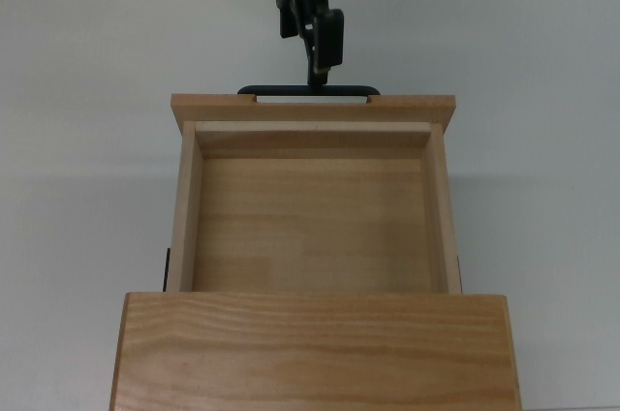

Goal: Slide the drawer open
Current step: 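Open the gripper and lift it off the handle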

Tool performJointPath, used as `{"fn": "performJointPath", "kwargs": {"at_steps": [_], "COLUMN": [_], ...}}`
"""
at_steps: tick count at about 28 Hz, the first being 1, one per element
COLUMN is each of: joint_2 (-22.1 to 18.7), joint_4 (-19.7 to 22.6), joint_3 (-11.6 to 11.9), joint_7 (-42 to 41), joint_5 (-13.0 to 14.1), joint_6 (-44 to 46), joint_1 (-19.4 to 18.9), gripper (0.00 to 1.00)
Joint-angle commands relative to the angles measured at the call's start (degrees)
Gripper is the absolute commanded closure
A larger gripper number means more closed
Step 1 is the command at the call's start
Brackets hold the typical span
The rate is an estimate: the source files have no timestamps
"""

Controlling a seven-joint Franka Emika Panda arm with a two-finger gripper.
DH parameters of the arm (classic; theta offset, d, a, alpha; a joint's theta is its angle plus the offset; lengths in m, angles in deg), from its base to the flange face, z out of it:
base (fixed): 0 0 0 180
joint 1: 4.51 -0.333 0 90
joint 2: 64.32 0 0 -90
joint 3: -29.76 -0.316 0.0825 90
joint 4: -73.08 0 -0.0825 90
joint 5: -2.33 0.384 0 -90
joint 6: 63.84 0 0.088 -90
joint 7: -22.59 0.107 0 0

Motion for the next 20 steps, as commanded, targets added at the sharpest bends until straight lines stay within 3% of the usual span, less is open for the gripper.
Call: {"fn": "performJointPath", "kwargs": {"at_steps": [1,9,20], "joint_2": [-0.5,-0.4,-0.5], "joint_4": [-3.5,-6.2,-6.2], "joint_3": [0.2,0.3,0.6], "joint_7": [-13.4,-37.6,-59.0], "joint_5": [3.8,3.4,3.3], "joint_6": [4.6,11.4,19.7], "joint_1": [0.2,0.2,1.6], "gripper": [0.0,0.0,0.0]}}
